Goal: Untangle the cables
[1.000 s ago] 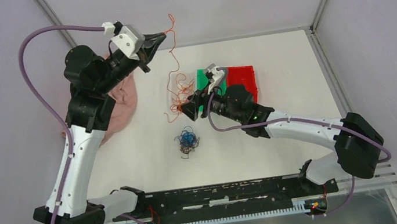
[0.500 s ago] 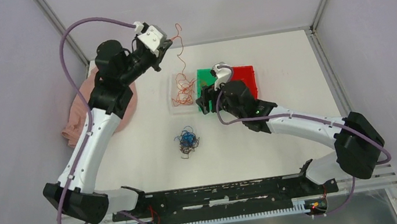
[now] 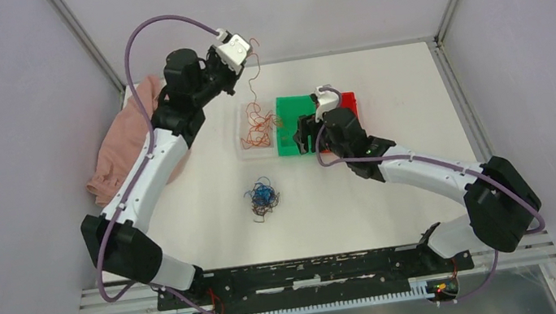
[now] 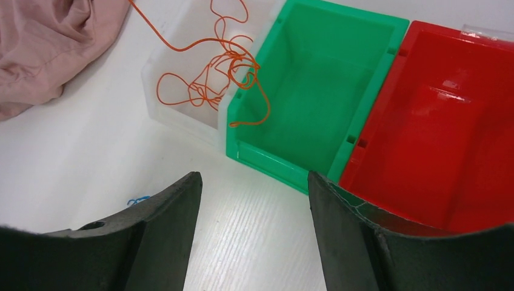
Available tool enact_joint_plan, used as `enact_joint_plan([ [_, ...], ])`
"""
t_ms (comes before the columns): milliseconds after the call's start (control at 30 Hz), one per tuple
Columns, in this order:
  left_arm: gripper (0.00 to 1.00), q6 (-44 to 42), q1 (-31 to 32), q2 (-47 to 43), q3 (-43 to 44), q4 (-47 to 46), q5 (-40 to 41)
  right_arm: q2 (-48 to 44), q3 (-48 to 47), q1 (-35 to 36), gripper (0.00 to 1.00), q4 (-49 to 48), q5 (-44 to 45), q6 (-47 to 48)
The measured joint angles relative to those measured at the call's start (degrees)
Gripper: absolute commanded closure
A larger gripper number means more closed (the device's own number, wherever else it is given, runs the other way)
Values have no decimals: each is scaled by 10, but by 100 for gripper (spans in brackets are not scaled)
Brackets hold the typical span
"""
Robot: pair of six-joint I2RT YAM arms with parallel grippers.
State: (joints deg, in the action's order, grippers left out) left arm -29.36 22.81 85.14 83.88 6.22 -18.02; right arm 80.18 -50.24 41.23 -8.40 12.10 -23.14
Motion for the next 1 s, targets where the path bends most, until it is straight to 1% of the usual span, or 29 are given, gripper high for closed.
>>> enact_joint_plan([
  [267, 97, 0, -12, 25, 26, -27, 16, -1, 14, -7, 29, 3, -5, -12],
  [433, 97, 15, -32, 25, 40, -82, 30, -1, 15, -8, 29, 3, -11, -16],
  [567, 97, 22, -43, 24, 40, -107, 33, -1, 15, -9, 29, 3, -14, -21],
  [867, 97, 23, -43, 25, 28, -100, 29, -1, 15, -11, 29, 3, -17, -26],
  [1000, 97, 23, -43, 45, 21, -90, 27, -1, 19, -12, 29, 3, -17, -26],
])
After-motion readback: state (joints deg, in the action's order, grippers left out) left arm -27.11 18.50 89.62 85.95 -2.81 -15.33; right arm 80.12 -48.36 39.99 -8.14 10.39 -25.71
